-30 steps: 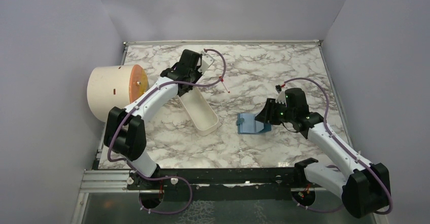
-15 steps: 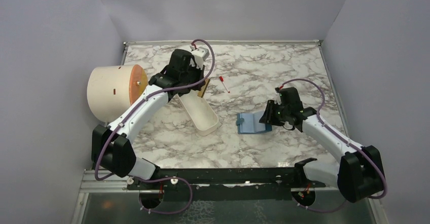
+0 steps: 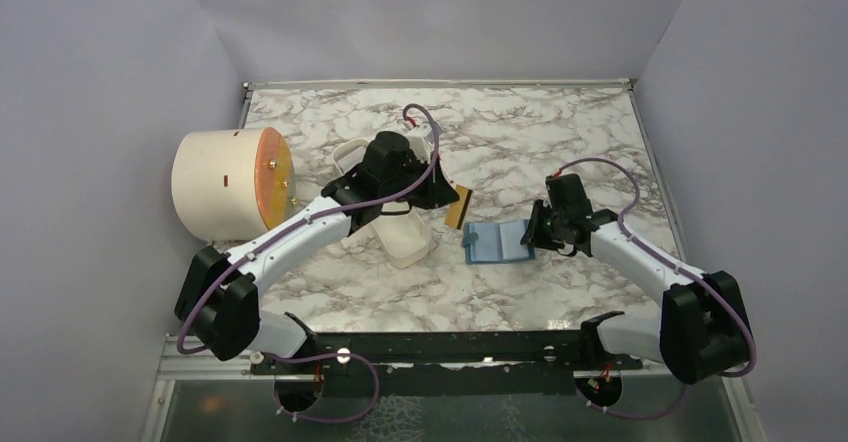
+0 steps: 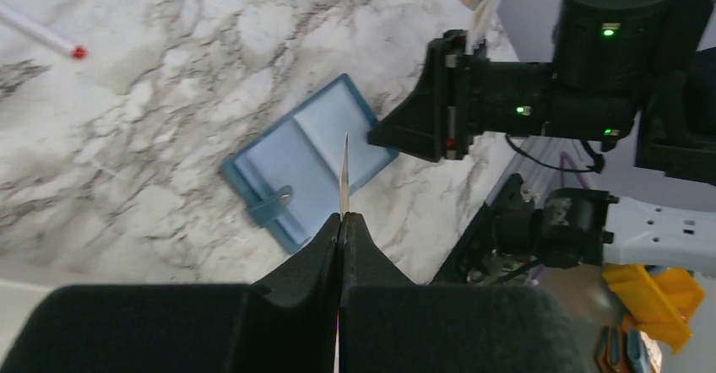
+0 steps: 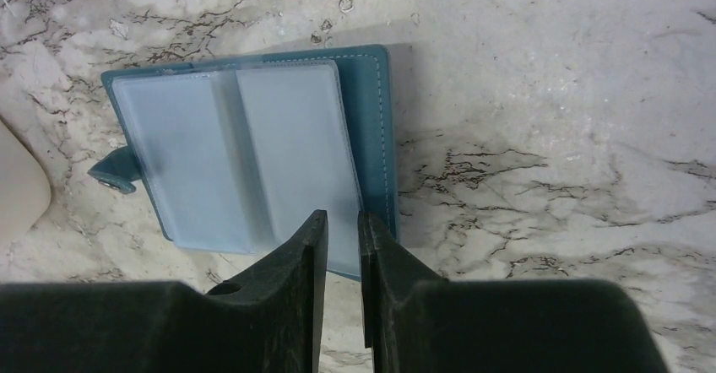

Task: Put the credit cards into the card holder
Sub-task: Insert the credit card into the card holder.

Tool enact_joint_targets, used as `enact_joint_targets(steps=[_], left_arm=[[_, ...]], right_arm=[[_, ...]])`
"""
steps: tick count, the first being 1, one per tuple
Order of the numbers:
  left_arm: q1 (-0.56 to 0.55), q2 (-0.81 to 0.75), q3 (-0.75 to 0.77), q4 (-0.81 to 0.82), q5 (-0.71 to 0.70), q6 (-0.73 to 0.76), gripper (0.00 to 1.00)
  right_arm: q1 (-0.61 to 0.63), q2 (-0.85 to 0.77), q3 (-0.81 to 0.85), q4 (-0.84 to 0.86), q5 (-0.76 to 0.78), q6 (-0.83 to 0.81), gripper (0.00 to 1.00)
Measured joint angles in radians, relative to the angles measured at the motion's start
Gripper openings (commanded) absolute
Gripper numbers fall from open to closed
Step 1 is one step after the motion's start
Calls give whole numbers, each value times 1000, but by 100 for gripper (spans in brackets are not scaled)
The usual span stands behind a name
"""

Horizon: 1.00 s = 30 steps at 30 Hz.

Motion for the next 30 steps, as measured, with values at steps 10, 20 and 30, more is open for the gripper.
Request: enact_joint_targets(steps=[10, 20, 30], left_arm=[[-161, 176, -16, 197, -11, -185, 0], [-177, 351, 13, 236, -12, -239, 0], [-178, 498, 89, 254, 2, -249, 0]], right_arm=[[0, 0, -89, 49, -1, 60, 15], [0, -27, -127, 107, -14, 111, 14], [0, -48, -128, 101, -14, 111, 13]])
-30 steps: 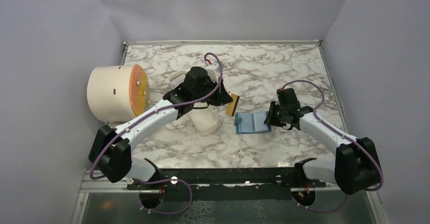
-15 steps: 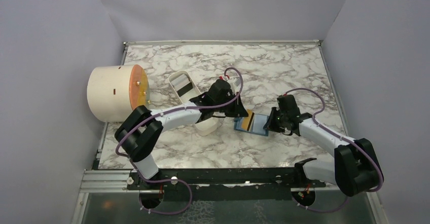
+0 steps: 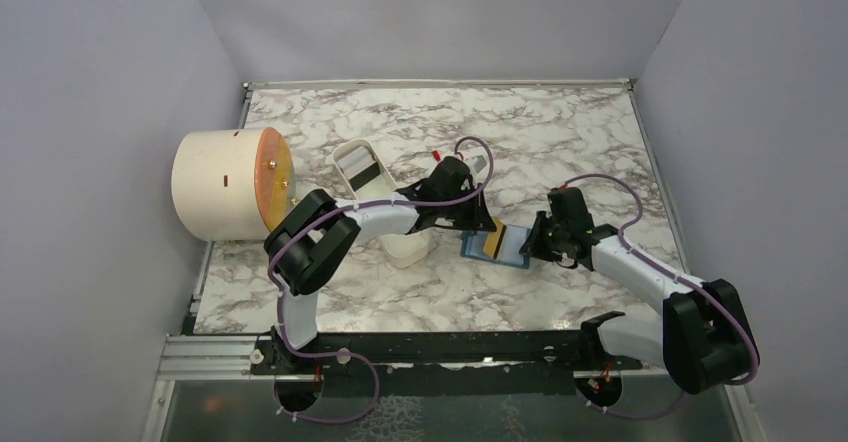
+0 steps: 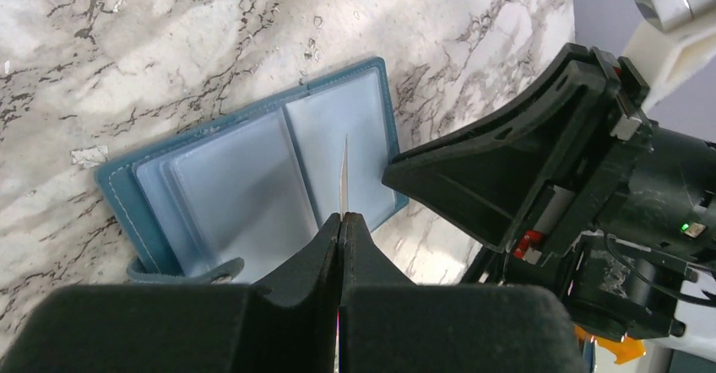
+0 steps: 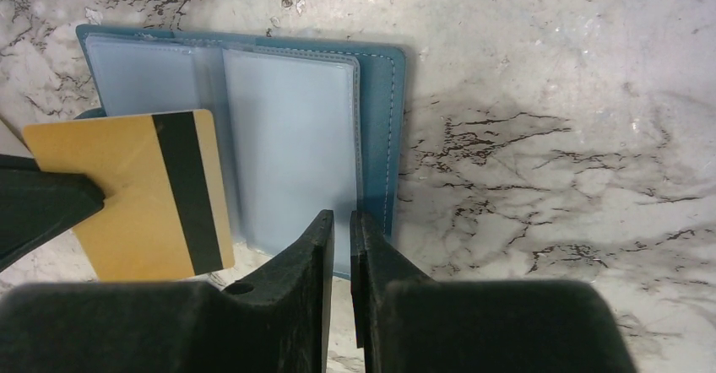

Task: Put the credit cards into the card holder
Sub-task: Insert the credit card into the card holder.

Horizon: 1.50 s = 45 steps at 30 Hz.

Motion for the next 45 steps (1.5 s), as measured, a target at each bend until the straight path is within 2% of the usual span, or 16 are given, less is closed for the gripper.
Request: enact_joint_targets(steps=[12, 23, 36, 45], left_arm=[[0, 60, 54, -89, -14, 21, 0], [0, 75, 53, -93, -14, 10, 0], [2, 75, 53, -90, -14, 7, 0], [2, 75, 49, -82, -13, 0, 0]], right_arm=[[0, 7, -7, 2, 0, 1, 13], [0, 4, -8, -3, 0, 1, 12], [0, -109, 86, -68, -33, 0, 14], [0, 6, 91, -47, -48, -11, 14]])
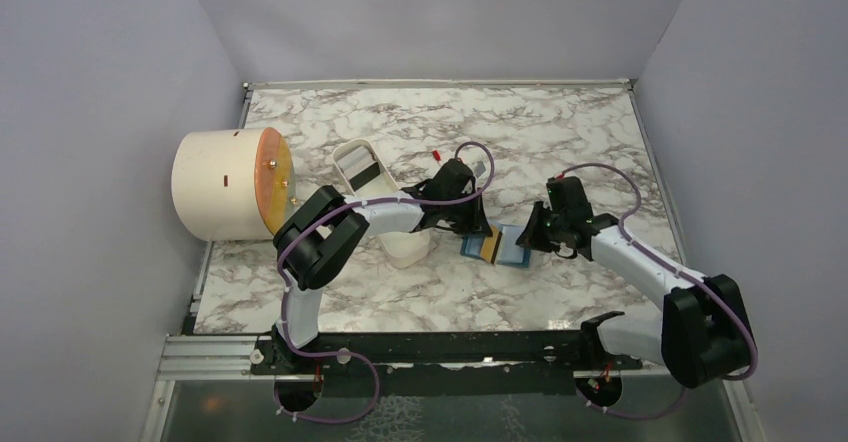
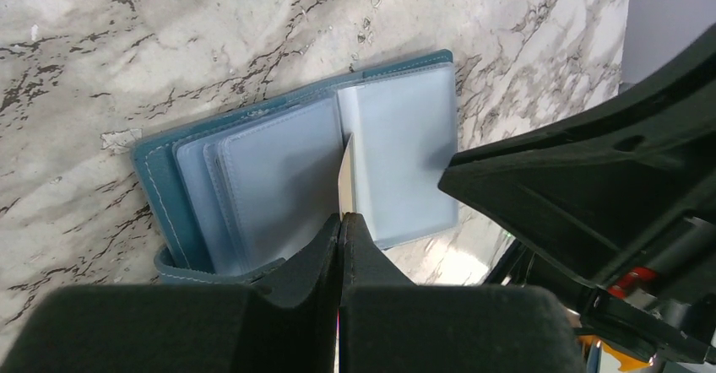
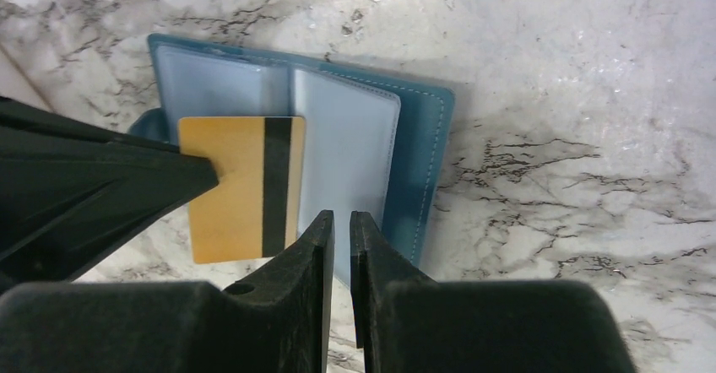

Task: Put the credit cards into the card holder
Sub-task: Insert the credit card into the card holder.

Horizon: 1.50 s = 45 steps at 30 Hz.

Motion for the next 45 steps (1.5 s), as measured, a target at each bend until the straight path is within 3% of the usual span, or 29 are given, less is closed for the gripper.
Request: enact_joint_targets(steps=[22, 45], left_arm=[[9, 29, -7, 89, 33, -68, 0], [24, 7, -61, 98, -54, -83, 0]], right_arm=[[1, 74, -69, 103, 56, 32, 13], [0, 65, -92, 147, 55, 46, 11]])
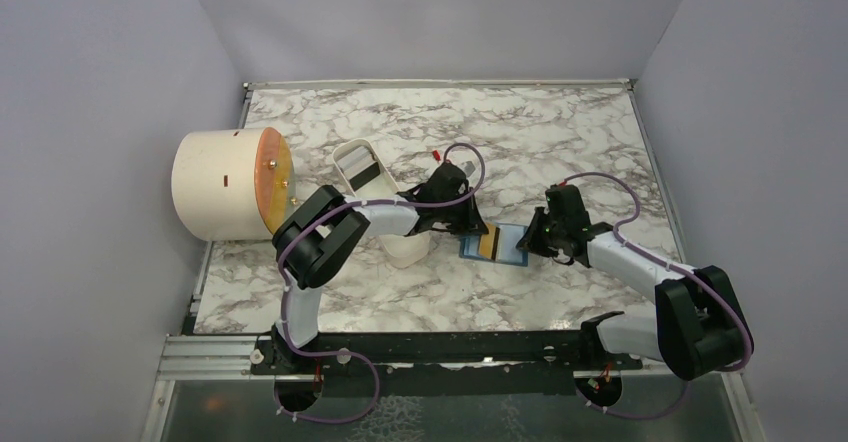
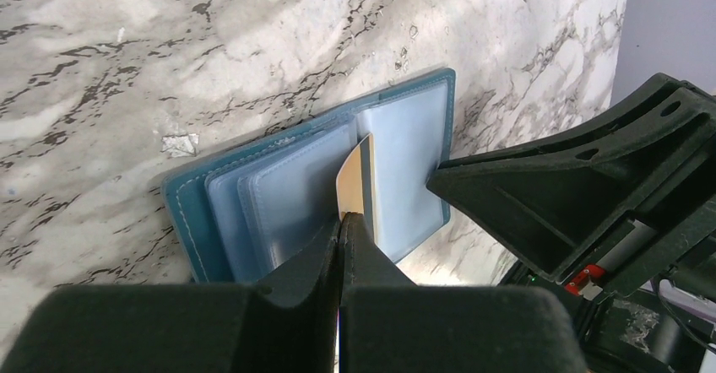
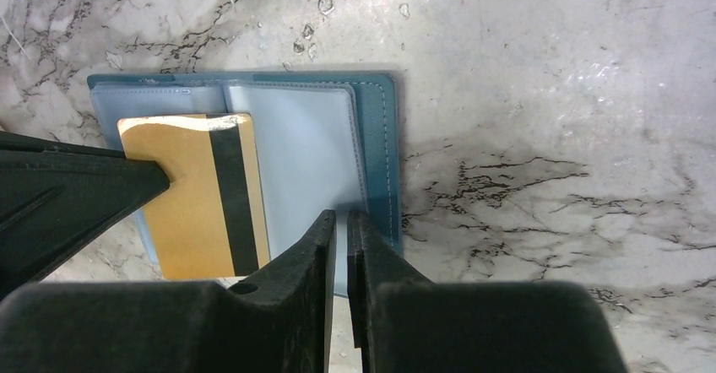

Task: Put the credit cards into the card holder
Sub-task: Insert the credit card into the card holder.

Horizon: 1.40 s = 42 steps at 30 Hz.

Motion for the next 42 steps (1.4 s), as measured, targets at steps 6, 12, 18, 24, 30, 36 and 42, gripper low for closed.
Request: enact_joint_targets(steps=[6, 12, 18, 24, 30, 36, 42], left_arm=[[5, -8, -23, 20, -11, -16, 0], [6, -8, -33, 49, -14, -31, 0], [9, -8, -40, 85, -13, -42, 0], [9, -5, -40, 97, -13, -43, 0], [9, 3, -40, 104, -10, -47, 0], [8, 7, -40, 108, -8, -56, 0], [2, 7, -45, 117, -6, -64, 0]], right_arm=[[0, 1, -7, 22, -2, 3, 11], [0, -1, -13, 32, -5, 4, 11], [0, -2, -14, 35, -6, 4, 11], [0, -2, -15, 35, -6, 4, 11], [0, -2, -15, 36, -7, 4, 11], [0, -1, -15, 36, -7, 5, 11], [0, -3, -18, 41, -7, 8, 10]])
